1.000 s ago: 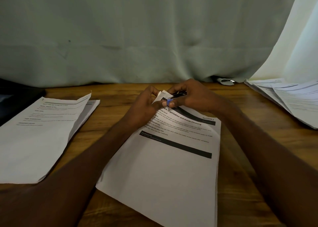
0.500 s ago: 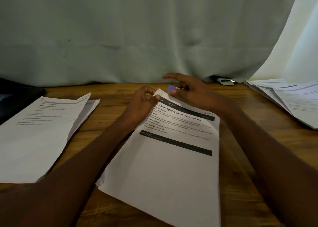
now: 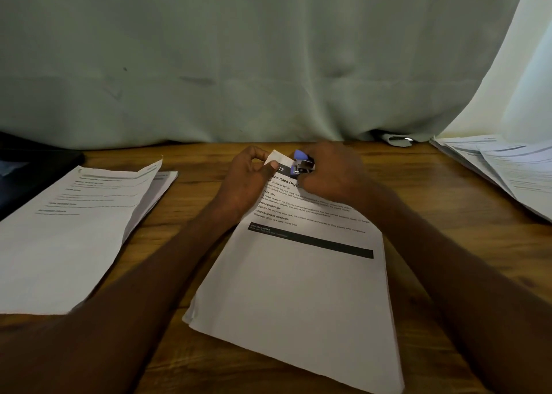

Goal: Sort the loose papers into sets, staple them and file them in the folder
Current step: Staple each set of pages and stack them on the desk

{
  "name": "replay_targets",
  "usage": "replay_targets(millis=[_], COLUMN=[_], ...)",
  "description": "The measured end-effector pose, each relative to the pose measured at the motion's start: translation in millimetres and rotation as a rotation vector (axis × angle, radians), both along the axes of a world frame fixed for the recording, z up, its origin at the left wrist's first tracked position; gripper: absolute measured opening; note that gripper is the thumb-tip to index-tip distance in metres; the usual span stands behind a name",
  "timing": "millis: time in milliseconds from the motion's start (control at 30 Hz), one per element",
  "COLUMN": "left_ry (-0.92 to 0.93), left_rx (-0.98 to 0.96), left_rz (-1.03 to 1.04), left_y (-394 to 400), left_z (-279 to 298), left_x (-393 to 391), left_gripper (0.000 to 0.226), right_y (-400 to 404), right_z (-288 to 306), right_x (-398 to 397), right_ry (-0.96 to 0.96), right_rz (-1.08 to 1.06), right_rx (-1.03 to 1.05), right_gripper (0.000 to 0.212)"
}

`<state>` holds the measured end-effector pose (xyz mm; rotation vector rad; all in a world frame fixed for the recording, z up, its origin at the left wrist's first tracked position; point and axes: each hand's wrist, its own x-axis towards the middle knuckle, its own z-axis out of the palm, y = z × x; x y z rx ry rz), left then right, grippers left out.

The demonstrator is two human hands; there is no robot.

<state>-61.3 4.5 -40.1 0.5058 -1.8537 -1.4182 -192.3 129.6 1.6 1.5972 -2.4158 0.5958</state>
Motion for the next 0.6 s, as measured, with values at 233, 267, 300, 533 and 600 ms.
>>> replay_targets(millis=[233,267,300,533,600], left_ry=[-0.049,-0.055,-0.057,-0.075,-0.082], left_rx=[-0.038,-0.043,-0.043,-0.073,-0.091], left_rz=[0.054,0.052,0.045,-0.034,-0.055], left_y=[2,2,2,7,12], left_z=[0,0,0,0,0], left_x=[-1,0,0,2,1], left_gripper=[0.012,0.011,0.01,0.015,0.012], right_y=[-3,-3,-4,7,13], right_z=[-3,-3,-3,7,9], right_x=[-4,-5,-7,-20,-25], right_ry=[0.025,0.017,-0.013,-0.283,-0.218], right_rz=[0.017,0.028,0.045,0.14,0.192], right_rx=[0.041,0.019,-0.02,-0.103,-0.088], right_gripper=[0.006,0.003,0.006,0.039,0.038])
